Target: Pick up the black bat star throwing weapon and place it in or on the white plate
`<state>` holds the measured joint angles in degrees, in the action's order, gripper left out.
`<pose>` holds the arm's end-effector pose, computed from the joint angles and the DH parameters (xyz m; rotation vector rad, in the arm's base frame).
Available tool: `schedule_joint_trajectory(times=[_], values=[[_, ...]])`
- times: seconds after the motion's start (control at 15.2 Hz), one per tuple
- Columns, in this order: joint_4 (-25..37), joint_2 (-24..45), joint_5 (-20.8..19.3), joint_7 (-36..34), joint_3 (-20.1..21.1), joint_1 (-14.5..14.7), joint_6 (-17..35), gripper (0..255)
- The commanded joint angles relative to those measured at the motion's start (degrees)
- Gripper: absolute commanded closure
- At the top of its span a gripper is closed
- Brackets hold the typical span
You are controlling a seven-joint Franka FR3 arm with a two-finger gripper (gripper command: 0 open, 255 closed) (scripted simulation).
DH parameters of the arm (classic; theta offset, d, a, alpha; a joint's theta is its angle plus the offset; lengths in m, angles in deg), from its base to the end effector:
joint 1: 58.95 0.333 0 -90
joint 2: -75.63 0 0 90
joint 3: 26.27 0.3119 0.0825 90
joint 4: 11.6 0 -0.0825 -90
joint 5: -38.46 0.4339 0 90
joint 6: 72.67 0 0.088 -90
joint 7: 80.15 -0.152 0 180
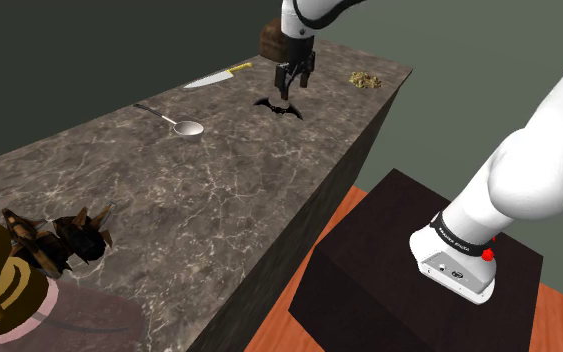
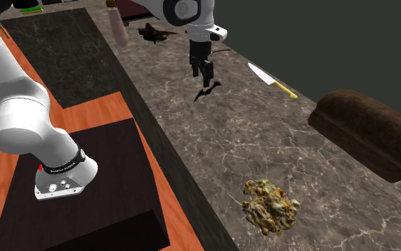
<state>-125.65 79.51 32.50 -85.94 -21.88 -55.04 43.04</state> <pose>0.6029 0.0774 0.3535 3.0465 0.1382 -0.0417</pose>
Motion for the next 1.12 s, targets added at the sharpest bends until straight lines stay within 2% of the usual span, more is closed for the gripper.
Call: schedule_joint_trajectory(times=[0.0,0.13,0.66,1.06], values=[[3.74,4.36,-0.81,-0.16,0.45,0.56,0.68,0],[7.10,8.34,-1.60,-0.20,0.72,1.08,1.34,0],[3.99,10.49,-2.15,-0.55,0.41,0.89,6.60,0],[4.01,10.50,-2.15,-0.56,0.41,0.89,6.60,0]])
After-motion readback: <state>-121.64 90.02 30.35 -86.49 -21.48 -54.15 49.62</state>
